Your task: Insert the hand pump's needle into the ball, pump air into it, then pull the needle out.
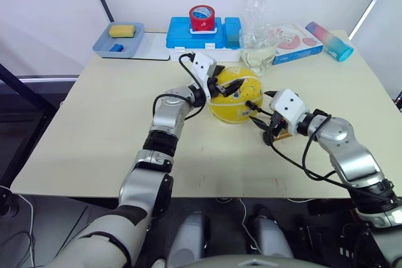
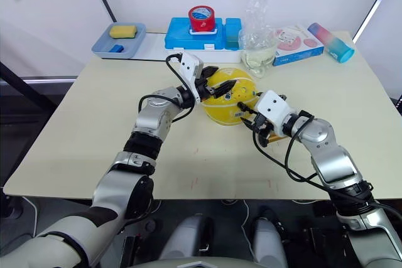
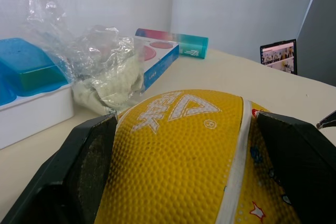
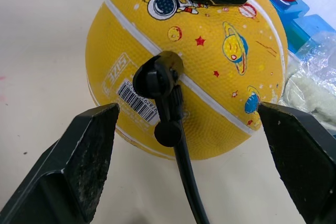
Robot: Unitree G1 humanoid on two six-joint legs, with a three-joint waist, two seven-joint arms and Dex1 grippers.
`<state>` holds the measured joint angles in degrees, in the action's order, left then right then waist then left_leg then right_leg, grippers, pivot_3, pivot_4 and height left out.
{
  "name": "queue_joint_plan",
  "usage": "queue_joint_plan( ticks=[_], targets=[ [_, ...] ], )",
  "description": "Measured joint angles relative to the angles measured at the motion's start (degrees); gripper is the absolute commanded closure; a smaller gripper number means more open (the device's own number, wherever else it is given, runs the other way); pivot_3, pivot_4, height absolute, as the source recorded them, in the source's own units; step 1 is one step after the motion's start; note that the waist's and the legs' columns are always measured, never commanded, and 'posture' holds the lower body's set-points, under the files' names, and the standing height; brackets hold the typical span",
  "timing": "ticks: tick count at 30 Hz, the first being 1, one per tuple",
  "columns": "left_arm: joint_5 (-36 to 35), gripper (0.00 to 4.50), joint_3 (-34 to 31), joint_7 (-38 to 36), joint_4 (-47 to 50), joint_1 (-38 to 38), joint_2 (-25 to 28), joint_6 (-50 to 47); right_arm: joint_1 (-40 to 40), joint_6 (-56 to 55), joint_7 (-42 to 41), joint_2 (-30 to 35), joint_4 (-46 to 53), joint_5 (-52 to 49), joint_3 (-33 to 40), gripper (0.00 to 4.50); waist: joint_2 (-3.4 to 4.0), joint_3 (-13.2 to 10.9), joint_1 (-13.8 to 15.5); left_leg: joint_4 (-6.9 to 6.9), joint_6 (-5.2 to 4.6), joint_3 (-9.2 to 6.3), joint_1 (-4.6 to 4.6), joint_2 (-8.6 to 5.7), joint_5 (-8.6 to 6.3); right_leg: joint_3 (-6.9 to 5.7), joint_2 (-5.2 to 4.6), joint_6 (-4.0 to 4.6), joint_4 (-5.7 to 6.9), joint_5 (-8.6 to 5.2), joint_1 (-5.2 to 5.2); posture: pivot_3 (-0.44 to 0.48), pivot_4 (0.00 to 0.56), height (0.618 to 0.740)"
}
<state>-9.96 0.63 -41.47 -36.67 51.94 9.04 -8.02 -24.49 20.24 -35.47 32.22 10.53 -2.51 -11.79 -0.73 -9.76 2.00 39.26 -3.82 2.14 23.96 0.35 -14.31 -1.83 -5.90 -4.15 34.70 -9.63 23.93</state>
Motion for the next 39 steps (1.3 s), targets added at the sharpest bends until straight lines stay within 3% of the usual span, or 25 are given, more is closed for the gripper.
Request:
queue_joint_plan(
  ticks=[2, 5, 9, 12, 39],
  targets=[
    [0.1, 0.0, 0.0, 0.0, 0.0, 0.0, 0.0, 0.0, -0.3, -0.5, 0.0, -0.6, -0.3, 0.6, -0.3, 0.34, 0.0, 0.0, 0.0, 0.0, 0.0, -0.01, -0.01, 0.0, 0.0, 0.0, 0.01, 0.0, 0.02, 0.0, 0.0, 0.0, 0.15, 0.739],
    [0.2, 0.0, 0.0, 0.0, 0.0, 0.0, 0.0, 0.0, -0.8, -1.1, -0.1, -1.5, -0.3, 1.5, -0.8, 1.29, 0.0, 0.0, 0.0, 0.0, 0.0, -0.04, -0.01, 0.0, 0.0, 0.0, 0.01, 0.0, 0.02, 0.0, -0.01, 0.0, 0.15, 0.739],
    [0.2, 0.0, 0.0, 0.1, -0.1, 0.0, 0.0, 0.1, -0.8, -1.8, -0.4, -2.2, -0.3, 2.2, -0.8, 3.24, 0.0, 0.0, 0.0, 0.0, 0.0, -0.04, -0.01, 0.0, 0.0, 0.0, 0.01, 0.0, 0.0, 0.0, -0.01, 0.0, 0.15, 0.739],
    [0.2, 0.0, -0.1, 0.4, -0.3, 0.0, 0.0, 0.2, -0.8, -2.1, -0.5, -2.6, -0.4, 2.6, -1.0, 4.44, 0.0, 0.0, 0.0, 0.0, 0.0, -0.04, -0.01, 0.0, 0.0, 0.0, 0.01, 0.0, 0.01, 0.0, -0.01, 0.0, 0.15, 0.739],
    [2.5, 0.0, 1.7, 2.0, -3.0, -0.3, -1.4, 6.5, 2.9, 0.8, -0.2, -2.1, 4.7, 4.1, 0.7, 4.49, 0.0, 0.0, 0.4, 0.0, 0.0, -0.2, 0.02, -0.06, 0.0, -0.07, -0.02, 0.0, -0.05, -0.02, -0.08, 0.0, 0.15, 0.739]
  ],
)
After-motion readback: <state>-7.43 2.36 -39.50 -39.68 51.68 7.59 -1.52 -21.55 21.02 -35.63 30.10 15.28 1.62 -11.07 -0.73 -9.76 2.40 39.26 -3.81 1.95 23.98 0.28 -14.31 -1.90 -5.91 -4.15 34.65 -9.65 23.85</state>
